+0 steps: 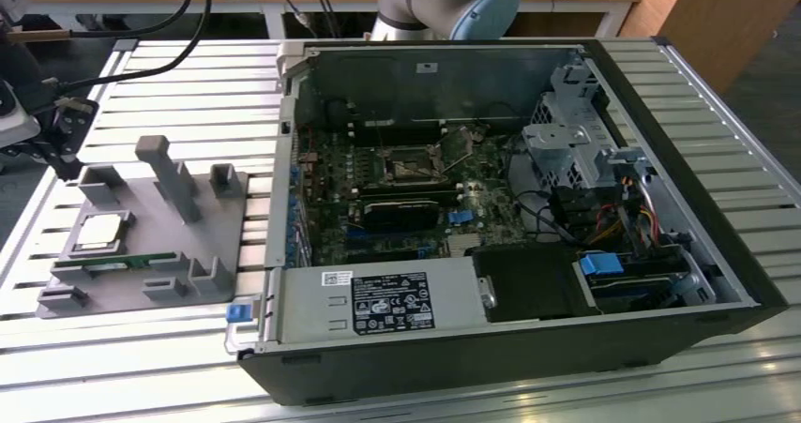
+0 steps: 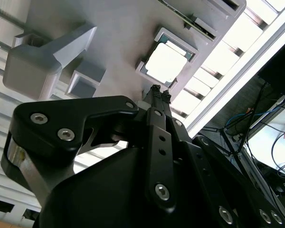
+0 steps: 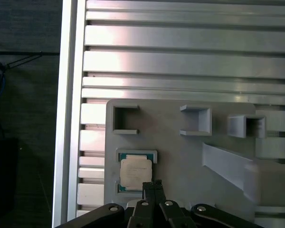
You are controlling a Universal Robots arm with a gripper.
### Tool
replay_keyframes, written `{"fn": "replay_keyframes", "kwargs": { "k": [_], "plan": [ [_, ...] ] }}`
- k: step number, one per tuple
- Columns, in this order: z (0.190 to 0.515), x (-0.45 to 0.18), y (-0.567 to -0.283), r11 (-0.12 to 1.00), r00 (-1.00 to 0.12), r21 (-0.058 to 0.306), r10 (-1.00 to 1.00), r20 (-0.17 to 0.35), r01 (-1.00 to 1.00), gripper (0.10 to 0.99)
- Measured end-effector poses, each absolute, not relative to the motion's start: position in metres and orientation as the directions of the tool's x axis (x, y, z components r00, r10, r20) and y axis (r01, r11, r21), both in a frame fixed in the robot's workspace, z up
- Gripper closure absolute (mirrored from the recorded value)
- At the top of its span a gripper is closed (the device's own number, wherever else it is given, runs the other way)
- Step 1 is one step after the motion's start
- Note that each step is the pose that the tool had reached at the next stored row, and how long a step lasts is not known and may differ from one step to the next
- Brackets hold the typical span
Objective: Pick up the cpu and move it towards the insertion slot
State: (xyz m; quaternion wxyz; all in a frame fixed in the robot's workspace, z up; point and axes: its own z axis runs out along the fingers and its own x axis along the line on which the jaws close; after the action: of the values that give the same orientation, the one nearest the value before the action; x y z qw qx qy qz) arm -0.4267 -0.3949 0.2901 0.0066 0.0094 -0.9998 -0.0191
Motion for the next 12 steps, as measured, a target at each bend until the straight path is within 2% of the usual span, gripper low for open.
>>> {"fn": "replay_keyframes", "kwargs": {
  "k": [12],
  "plan": [
    [0.2863,-0.4276,-0.3949,0.999,-1.0,0.038,-0.019,0.015,-0.019,0.98]
  ]
}}
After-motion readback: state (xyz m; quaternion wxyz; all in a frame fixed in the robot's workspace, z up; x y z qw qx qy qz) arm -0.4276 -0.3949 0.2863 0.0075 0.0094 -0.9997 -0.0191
